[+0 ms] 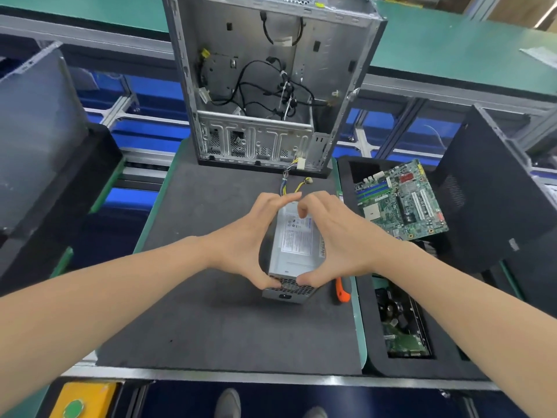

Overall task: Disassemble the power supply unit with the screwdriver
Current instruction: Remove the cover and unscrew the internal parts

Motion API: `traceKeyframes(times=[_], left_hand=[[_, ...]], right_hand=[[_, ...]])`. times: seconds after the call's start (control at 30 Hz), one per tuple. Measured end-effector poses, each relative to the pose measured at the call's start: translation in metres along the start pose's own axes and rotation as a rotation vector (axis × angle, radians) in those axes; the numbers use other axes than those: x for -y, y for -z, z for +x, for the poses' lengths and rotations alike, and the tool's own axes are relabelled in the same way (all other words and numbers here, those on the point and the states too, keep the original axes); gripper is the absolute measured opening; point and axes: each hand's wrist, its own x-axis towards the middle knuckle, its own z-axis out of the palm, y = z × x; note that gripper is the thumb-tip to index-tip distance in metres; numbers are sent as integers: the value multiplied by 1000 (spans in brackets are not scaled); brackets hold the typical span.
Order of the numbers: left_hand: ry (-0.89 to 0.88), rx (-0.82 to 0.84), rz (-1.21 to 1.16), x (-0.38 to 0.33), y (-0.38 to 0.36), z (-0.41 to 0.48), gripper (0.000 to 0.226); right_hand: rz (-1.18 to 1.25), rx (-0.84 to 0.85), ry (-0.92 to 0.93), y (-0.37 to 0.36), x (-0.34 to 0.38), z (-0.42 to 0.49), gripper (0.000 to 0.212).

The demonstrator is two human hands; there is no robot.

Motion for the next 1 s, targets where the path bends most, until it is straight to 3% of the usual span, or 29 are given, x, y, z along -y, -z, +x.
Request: traceKeyframes(times=[0.03,0.07,0.8,0.87,1.0], left_hand=[[4,0,1,0,1,0,151],[9,2,2,0,2,0,151],[66,5,24,-6,7,-5,155],[67,20,0,-6,9,-7,154],[114,26,-32,-6,8,-10,157]], right_hand=[[-57,-65,-66,2,2,-4,95],[-59,-92,-90,1,1,-10,98],[-56,-134,-96,-3,2,-7,90],[50,-108,-100,-9,-7,-12,97],[340,-84,-149,-28,-20,-24,137]])
